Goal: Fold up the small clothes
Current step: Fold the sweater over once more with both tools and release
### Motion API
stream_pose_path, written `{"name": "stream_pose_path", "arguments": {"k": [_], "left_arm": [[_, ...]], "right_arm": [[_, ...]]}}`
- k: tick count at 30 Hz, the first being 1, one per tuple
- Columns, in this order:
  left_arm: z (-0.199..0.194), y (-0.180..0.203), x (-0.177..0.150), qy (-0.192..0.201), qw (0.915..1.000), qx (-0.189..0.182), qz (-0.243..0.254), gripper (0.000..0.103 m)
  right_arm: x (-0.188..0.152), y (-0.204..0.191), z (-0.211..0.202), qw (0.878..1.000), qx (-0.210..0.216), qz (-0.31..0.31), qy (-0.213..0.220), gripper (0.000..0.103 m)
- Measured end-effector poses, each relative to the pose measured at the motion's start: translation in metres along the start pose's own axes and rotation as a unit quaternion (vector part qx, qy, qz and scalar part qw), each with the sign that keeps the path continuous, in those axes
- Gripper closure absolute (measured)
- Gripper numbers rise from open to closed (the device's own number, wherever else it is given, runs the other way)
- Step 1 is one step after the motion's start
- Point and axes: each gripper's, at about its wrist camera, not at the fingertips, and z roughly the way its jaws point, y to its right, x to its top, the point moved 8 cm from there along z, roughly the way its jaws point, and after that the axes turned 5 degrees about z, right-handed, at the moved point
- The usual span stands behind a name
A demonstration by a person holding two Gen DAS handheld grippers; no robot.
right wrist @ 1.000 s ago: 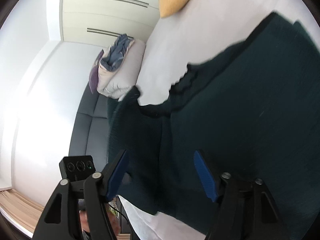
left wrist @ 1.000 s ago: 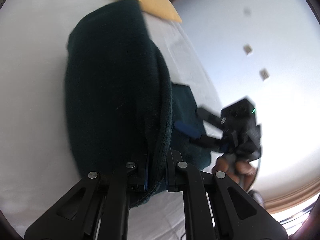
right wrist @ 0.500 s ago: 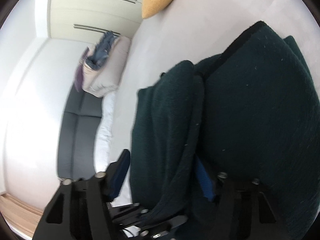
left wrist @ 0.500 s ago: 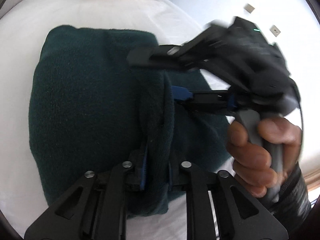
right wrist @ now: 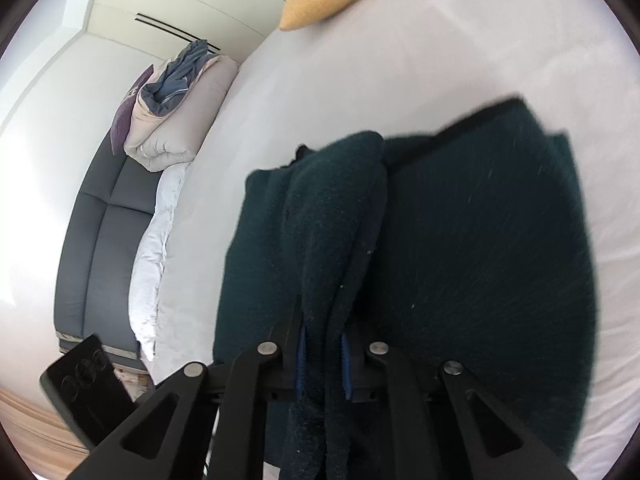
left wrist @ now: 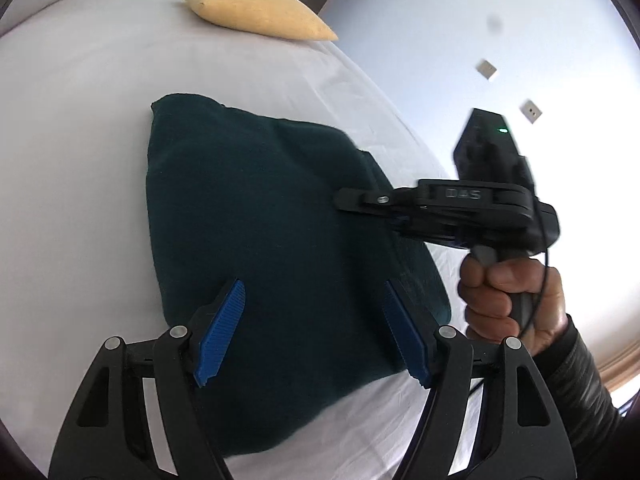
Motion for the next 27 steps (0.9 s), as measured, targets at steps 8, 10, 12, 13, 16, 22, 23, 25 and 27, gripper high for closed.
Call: {"name": "stream_pose_path", "arguments": {"k": [8,10,12,13,16,22,23,25,27], "left_arm": [[0.035,0.037,-0.005,-0.004,0.9994,-0.003,0.033,0.033],[0.037,0.049,-0.008,-0.004,0.9993,-0.006,0.037,0.033],[0.042,0.052,-0.009,-0.007,0.9992,-0.007,0.040,0.033],[0.044,0.055,-0.009,-0.009,0.9991,-0.008,0.041,0.033],[0.054,0.058,-0.010,-0.017,0.9989,-0.009,0.041,0.033],[0.081,0.060,-0.016,-0.044,0.9977,0.005,0.051,0.033],[0.081,0.059,-0.018,-0.044,0.9976,0.004,0.053,0.033],[0.081,0.058,-0.019,-0.044,0.9978,0.003,0.050,0.033],[0.079,0.055,-0.021,-0.041,0.9982,0.000,0.044,0.033]], "right_arm": [[0.018,-0.003,-0.040,0.999,-0.014,-0.028,0.023,0.088],[0.021,0.004,-0.048,0.999,-0.020,-0.026,0.026,0.089],[0.022,0.017,-0.057,0.999,-0.029,-0.021,0.030,0.089],[0.022,0.024,-0.061,0.999,-0.031,-0.017,0.030,0.089],[0.023,0.042,-0.064,0.999,-0.038,0.000,0.028,0.088],[0.016,0.075,-0.052,0.999,-0.033,0.039,0.017,0.086],[0.014,0.077,-0.052,0.998,-0.024,0.048,0.019,0.084],[0.011,0.077,-0.055,0.998,-0.014,0.063,0.024,0.076],[0.002,0.075,-0.064,0.998,-0.019,0.060,0.031,0.066]]}}
